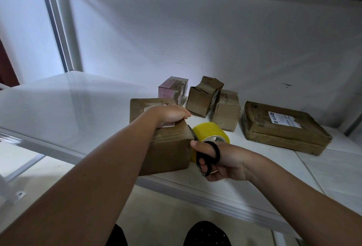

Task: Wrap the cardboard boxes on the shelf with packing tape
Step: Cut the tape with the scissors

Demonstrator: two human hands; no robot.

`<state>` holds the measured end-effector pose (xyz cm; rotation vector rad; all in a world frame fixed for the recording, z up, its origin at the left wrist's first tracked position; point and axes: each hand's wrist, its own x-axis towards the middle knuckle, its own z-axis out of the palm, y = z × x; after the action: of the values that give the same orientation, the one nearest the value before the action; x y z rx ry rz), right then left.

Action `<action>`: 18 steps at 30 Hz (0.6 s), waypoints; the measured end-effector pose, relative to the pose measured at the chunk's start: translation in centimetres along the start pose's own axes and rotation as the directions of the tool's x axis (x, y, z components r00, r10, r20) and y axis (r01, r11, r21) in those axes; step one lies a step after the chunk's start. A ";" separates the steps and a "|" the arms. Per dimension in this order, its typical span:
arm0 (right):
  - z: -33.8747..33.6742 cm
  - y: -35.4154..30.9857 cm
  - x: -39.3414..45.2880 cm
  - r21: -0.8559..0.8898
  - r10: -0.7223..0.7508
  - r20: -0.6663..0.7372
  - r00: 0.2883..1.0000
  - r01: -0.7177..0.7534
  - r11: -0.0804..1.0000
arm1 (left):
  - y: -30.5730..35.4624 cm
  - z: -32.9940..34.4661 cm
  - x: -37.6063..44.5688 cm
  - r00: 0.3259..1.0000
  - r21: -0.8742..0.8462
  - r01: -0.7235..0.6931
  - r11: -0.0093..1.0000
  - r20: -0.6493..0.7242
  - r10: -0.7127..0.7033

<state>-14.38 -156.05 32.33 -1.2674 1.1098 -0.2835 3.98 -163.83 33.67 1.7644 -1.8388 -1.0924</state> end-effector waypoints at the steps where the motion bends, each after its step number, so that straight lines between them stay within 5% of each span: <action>1: 0.0 0.0 -0.2 0.001 0.010 0.013 1.000 -0.010 1.000 | 0.0 0.0 0.0 1.000 -0.005 0.007 1.000 -0.003 -0.007; 8: -0.5 -1.4 -1.7 0.015 0.032 0.190 0.981 -0.035 0.999 | -0.3 0.0 0.2 0.999 -0.052 0.047 0.998 -0.015 -0.047; 13: -3.0 -3.0 -3.4 -0.063 0.025 0.157 0.987 -0.015 0.998 | -0.4 0.0 0.2 0.999 -0.049 0.043 0.998 -0.013 -0.044; 18: -5.6 -3.6 -4.7 -0.024 -0.044 0.178 0.983 0.050 0.998 | -0.3 0.0 -0.3 0.995 0.261 -0.098 0.960 0.008 0.099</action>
<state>-19.67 -157.38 38.37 -1.3189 0.9358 -0.1866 4.24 -163.49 33.48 1.7881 -2.1242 -0.8377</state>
